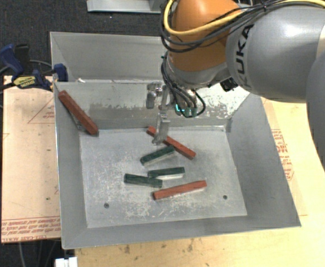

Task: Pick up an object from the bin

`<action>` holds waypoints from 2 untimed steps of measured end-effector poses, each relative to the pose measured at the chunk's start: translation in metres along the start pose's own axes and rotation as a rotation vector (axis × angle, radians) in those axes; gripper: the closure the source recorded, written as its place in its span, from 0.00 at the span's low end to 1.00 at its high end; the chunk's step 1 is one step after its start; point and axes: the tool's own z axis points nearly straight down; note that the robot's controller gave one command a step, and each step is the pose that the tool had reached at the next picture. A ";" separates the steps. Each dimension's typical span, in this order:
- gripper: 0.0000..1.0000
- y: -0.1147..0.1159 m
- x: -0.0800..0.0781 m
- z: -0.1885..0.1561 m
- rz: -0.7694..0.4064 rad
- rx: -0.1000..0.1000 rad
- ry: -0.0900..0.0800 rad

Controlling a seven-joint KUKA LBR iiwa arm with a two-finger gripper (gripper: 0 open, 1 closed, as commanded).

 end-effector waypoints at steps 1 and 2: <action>0.00 -0.055 0.039 0.170 0.131 -0.002 -0.001; 1.00 -0.055 0.034 0.161 0.131 -0.004 -0.018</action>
Offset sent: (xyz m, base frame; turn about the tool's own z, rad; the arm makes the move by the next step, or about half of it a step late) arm -0.0384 -0.0558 -0.1664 0.1301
